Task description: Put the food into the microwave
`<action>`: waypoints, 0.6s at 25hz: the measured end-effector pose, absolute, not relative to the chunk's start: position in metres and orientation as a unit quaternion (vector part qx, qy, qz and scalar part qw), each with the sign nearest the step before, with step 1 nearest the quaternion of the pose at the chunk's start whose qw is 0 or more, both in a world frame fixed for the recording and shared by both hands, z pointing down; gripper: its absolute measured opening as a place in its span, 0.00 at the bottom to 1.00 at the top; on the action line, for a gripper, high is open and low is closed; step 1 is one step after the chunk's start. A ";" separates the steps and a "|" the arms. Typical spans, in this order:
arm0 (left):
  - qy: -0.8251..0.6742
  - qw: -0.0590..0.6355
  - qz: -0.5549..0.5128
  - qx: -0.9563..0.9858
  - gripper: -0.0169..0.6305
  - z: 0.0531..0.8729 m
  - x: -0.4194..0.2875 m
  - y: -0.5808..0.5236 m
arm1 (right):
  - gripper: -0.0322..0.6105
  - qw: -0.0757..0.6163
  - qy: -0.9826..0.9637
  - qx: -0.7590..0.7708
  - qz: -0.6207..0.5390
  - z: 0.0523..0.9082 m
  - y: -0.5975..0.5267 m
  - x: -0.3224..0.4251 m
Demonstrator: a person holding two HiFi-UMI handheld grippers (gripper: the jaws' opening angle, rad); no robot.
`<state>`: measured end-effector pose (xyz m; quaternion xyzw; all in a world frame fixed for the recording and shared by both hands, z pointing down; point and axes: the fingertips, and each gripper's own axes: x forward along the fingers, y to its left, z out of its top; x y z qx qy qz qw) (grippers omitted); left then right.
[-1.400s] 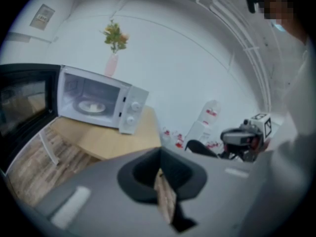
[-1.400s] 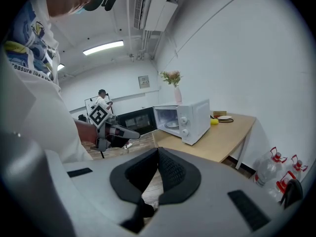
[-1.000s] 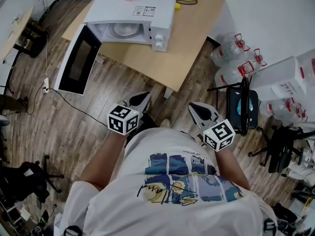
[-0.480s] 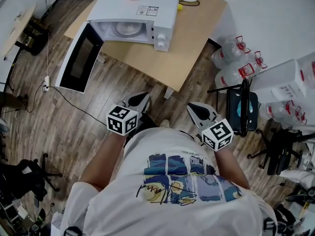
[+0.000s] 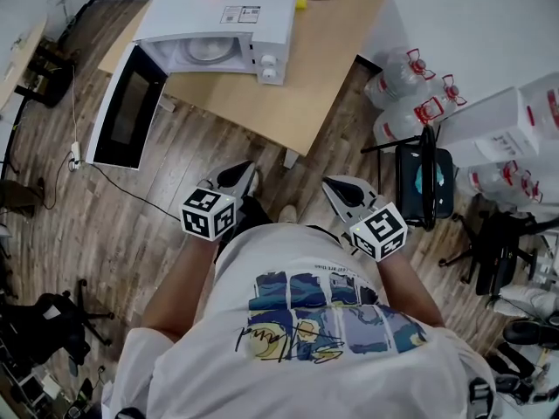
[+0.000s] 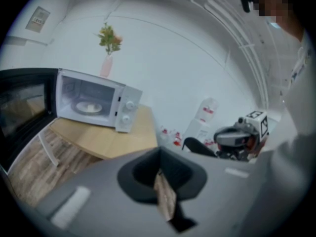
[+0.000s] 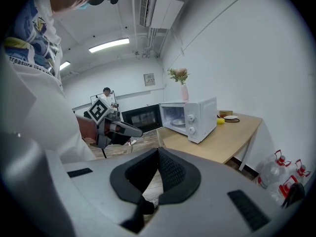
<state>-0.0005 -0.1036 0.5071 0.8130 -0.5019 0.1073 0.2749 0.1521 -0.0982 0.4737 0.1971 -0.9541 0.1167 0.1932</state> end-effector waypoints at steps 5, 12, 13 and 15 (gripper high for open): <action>-0.504 0.277 0.107 0.811 0.04 0.510 -0.002 -0.107 | 0.06 0.195 -0.955 0.191 0.116 0.476 -0.102 0.148; -0.501 0.282 0.111 0.811 0.04 0.515 -0.004 -0.116 | 0.06 0.198 -0.953 0.196 0.116 0.477 -0.110 0.149; -0.500 0.281 0.111 0.812 0.04 0.515 -0.004 -0.120 | 0.06 0.199 -0.953 0.199 0.116 0.478 -0.112 0.151; -0.496 0.280 0.110 0.815 0.04 0.514 -0.004 -0.128 | 0.06 0.203 -0.951 0.204 0.117 0.478 -0.116 0.154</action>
